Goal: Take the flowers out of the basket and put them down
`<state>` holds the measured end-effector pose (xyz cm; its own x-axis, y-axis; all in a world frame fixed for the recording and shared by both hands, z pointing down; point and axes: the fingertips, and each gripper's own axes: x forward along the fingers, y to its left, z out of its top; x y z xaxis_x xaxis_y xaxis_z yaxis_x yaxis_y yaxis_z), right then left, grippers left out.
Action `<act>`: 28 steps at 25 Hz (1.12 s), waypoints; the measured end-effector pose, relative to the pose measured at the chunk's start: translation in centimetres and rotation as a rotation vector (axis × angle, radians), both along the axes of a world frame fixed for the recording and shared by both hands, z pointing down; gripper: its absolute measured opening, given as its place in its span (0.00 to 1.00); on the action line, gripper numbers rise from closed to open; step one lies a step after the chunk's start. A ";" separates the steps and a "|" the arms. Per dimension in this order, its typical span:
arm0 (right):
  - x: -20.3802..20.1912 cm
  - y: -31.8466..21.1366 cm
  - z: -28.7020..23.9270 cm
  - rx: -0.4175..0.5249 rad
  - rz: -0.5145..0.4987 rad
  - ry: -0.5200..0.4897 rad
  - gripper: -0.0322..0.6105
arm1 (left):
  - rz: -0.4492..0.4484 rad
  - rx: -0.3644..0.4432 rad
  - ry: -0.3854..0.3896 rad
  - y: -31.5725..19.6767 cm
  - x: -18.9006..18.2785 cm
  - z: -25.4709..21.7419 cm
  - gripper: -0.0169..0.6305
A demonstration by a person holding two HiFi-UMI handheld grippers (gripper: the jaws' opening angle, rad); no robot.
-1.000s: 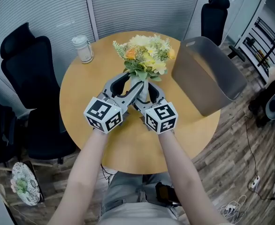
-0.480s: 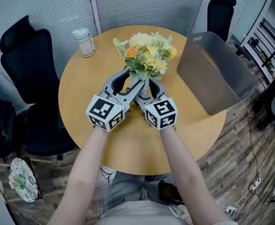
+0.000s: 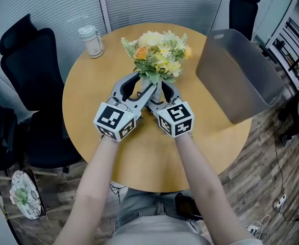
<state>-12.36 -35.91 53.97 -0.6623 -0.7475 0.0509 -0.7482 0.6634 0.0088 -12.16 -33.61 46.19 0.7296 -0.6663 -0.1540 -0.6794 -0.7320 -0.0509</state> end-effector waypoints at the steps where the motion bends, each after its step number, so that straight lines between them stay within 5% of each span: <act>1: 0.0 -0.1 0.0 0.004 -0.003 -0.002 0.64 | -0.003 0.005 0.004 -0.1 0.0 0.0 0.36; 28: 0.2 0.1 0.7 0.052 -0.008 0.018 0.64 | -0.122 0.072 -0.043 0.8 -1.5 0.4 0.36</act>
